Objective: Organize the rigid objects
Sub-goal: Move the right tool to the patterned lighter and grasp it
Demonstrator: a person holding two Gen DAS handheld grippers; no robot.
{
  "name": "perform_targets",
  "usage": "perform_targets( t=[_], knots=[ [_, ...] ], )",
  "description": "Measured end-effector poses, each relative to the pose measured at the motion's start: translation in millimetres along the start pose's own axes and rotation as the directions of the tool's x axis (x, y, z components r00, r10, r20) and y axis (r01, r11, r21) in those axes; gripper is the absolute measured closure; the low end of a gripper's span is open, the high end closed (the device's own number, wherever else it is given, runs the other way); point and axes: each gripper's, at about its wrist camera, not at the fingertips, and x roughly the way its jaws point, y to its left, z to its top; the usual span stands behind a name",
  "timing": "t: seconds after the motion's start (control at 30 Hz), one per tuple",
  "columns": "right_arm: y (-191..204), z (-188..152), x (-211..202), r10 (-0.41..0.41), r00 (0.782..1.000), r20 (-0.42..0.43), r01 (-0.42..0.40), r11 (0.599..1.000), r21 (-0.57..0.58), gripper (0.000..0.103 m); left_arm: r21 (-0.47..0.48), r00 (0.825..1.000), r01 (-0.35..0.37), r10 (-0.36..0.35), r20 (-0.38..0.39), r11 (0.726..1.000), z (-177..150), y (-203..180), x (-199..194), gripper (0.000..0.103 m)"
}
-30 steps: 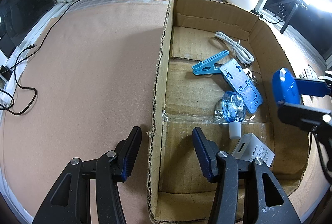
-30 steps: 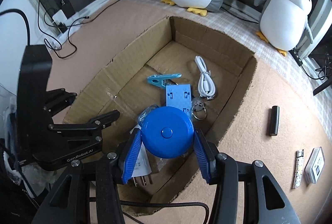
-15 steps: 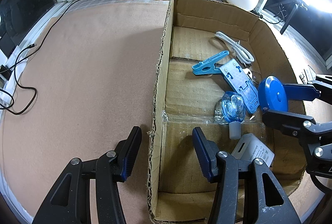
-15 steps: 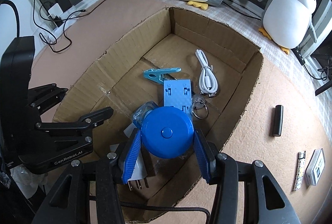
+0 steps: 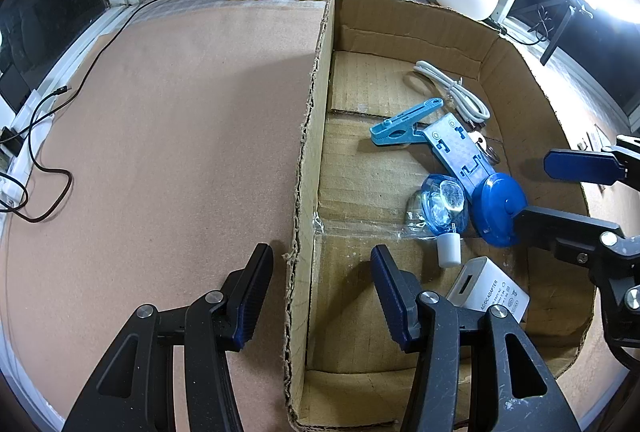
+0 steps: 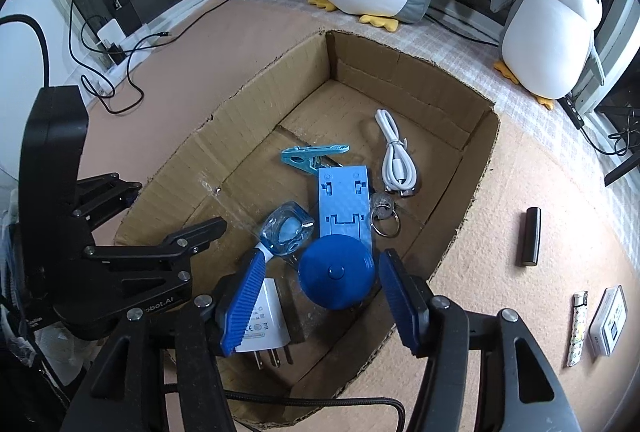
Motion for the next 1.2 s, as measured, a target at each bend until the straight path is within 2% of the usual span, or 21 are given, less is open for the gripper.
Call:
perform_targets(
  t=[0.23,0.43,0.5,0.63,0.8,0.9,0.97,1.1,1.2],
  knots=[
    [-14.1,-9.2,-21.3,0.017,0.999,0.050,-0.021,0.997,0.068,0.047,0.000,1.000,0.002,-0.002,0.000,1.000,-0.4,0.0,0.1,0.048],
    [-60.4,-35.6,-60.7,-0.009,0.990,0.140,-0.019,0.980,0.199,0.047,-0.001,1.000,0.001,-0.001,0.000,1.000,-0.3,-0.1,0.2,0.048],
    [-85.7,-47.8,-70.1,-0.043,0.987,0.153,0.002,0.966,0.258,0.047,0.000,1.000,0.000,0.000,0.000,1.000,-0.4,-0.1,0.1,0.048],
    [-142.0,-78.7,-76.7,-0.170,0.978,0.119,0.114,0.918,0.381,0.047,0.002,1.000,-0.003,0.003,0.000,1.000,-0.3,0.1,0.6,0.048],
    [-204.4,-111.1,-70.7,-0.238,0.970,0.041,0.188,0.851,0.490,0.047,0.002,1.000,-0.003,0.003,-0.001,1.000,-0.4,0.4,1.0,0.048],
    [-233.9,-124.4,-62.8,-0.231,0.973,0.005,0.192,0.823,0.535,0.047,0.003,1.000,-0.005,0.005,0.000,1.000,-0.5,0.5,1.4,0.048],
    [-247.6,-130.8,-57.0,-0.198,0.980,-0.003,0.166,0.812,0.560,0.047,0.003,1.000,-0.005,0.005,-0.002,1.000,-0.5,0.8,2.0,0.048],
    [-263.5,-130.7,-44.6,-0.140,0.990,-0.003,0.115,0.796,0.594,0.047,0.004,1.000,-0.006,0.006,-0.003,1.000,-0.6,0.4,2.0,0.048],
    [-267.8,-126.5,-36.3,-0.123,0.992,-0.012,0.105,0.791,0.602,0.047,0.003,1.000,-0.006,0.006,-0.004,1.000,-0.7,0.0,2.2,0.048]
  ],
)
